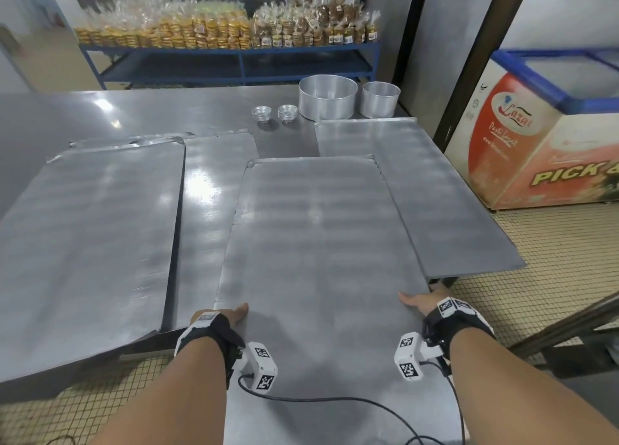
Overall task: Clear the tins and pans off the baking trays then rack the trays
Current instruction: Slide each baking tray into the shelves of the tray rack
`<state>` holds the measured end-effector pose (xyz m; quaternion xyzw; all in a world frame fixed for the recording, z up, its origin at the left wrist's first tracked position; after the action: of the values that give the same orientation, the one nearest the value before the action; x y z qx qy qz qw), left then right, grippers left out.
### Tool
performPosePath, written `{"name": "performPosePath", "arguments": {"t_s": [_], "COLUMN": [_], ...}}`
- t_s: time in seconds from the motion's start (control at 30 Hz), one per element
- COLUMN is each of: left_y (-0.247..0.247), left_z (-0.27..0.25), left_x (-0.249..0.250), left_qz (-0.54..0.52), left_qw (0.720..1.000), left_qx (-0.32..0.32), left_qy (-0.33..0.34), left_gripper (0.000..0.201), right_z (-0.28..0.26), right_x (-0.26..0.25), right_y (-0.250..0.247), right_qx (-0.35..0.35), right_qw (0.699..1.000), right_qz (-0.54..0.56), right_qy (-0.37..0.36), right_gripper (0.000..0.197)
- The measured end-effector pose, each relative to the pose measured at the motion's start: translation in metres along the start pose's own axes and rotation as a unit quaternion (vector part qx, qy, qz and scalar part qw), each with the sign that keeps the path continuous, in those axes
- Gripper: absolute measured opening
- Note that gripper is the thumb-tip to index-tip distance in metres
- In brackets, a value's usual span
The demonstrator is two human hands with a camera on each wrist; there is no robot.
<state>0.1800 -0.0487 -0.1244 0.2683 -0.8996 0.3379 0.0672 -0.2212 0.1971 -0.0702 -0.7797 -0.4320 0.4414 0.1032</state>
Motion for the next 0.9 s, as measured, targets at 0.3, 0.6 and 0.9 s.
{"name": "performPosePath", "arguments": {"t_s": [0.3, 0.6, 0.9], "left_y": [-0.008, -0.024, -0.058], "left_z": [-0.055, -0.069, -0.062], "left_x": [-0.006, -0.001, 0.048], "left_qz": [0.026, -0.006, -0.017], "left_qw": [0.998, 0.996, 0.987], "left_qx": [0.025, 0.053, 0.049], "left_qy": [0.059, 0.075, 0.154], "left_gripper": [0.075, 0.054, 0.032], "right_z": [-0.038, -0.085, -0.140], "right_x": [0.028, 0.056, 0.072], "right_y": [-0.012, -0.023, -0.016], "right_qx": [-0.013, 0.022, 0.075], "right_qw": [0.998, 0.996, 0.992], "right_qz": [-0.041, -0.017, 0.054], "right_qy": [0.037, 0.080, 0.088], "right_gripper": [0.058, 0.064, 0.062]}}
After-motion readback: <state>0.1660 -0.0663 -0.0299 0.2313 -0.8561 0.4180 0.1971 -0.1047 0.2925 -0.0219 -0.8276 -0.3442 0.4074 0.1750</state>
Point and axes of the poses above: each hand's wrist, its own z-axis towards the middle knuckle, its own y-axis out of the palm, x = y × z, the point moved 7 cm from there along z, towards the middle knuckle, and after that the axes turned 6 degrees about z, right-handed, at the moved point
